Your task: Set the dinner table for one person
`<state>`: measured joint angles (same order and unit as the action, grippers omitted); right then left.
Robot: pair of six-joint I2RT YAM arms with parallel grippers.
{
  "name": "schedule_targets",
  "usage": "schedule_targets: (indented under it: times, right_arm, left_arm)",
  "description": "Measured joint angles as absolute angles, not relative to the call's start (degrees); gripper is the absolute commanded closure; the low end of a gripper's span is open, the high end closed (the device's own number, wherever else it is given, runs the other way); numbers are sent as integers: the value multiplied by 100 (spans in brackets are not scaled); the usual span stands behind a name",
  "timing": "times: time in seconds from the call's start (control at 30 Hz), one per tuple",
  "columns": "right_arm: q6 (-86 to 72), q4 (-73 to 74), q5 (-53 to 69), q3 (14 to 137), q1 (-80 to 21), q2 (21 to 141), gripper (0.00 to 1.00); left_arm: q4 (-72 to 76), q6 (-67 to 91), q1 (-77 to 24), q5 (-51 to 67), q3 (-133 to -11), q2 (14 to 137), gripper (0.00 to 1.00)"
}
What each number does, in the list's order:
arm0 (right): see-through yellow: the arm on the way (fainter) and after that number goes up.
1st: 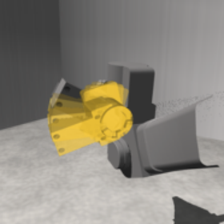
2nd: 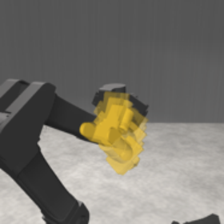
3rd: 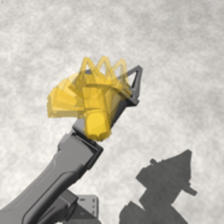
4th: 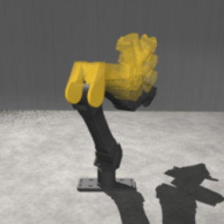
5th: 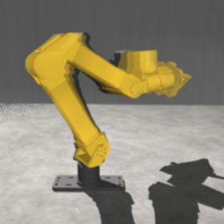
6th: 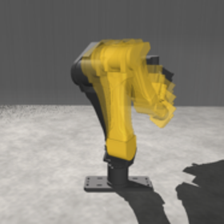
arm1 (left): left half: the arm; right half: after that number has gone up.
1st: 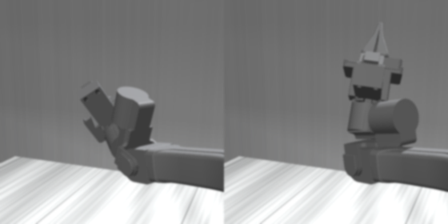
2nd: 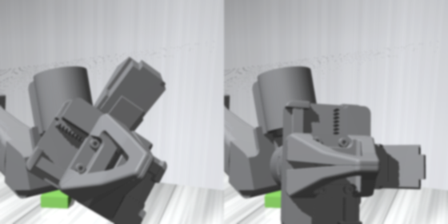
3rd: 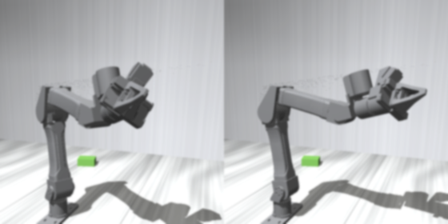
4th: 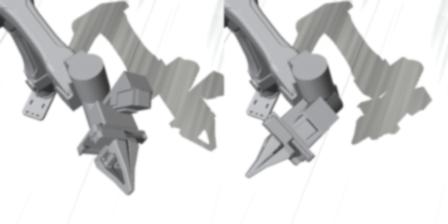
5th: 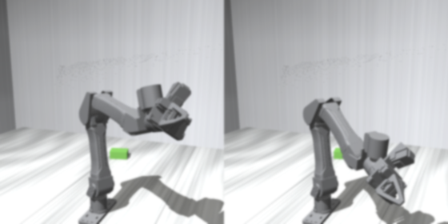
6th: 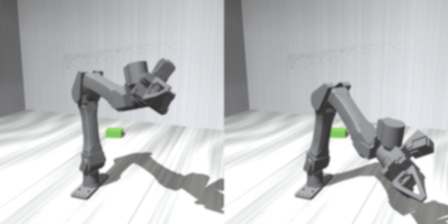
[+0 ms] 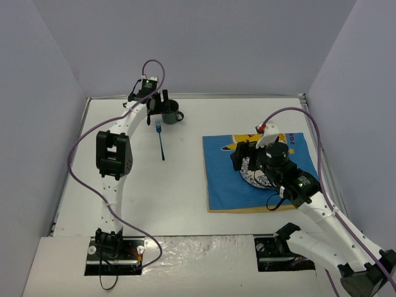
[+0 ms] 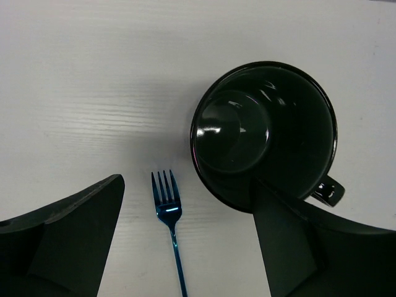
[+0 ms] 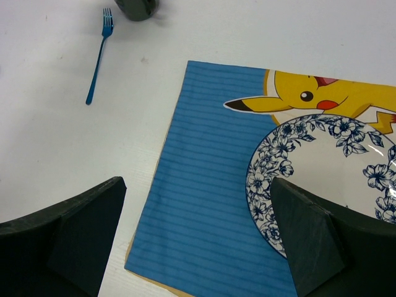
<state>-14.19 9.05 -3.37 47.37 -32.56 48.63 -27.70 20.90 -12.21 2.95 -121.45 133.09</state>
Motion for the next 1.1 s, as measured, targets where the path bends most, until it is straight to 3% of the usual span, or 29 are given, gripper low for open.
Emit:
schedule_targets:
  times: [0.43,0.8,0.93,1.1]
  right_arm:
    - [-1339,875,-272,4735,-3259,5009,0]
    - [-1334,847,-272,4735,-3260,5181,0]
    - [-1334,803,-272,4735,-3263,5215,0]
    - [-1331,706,-283,4737,-3295,5408,0]
  left_arm:
    - [-2795,1942,-1096,704,-13067,13971,56]
    - [-2761,1837,-1107,925,-13097,14136,94]
    - [-2816,1676,-1108,921,-13101,14120,100]
    - [-3046,1612,-1148,818,-13031,13940,100]
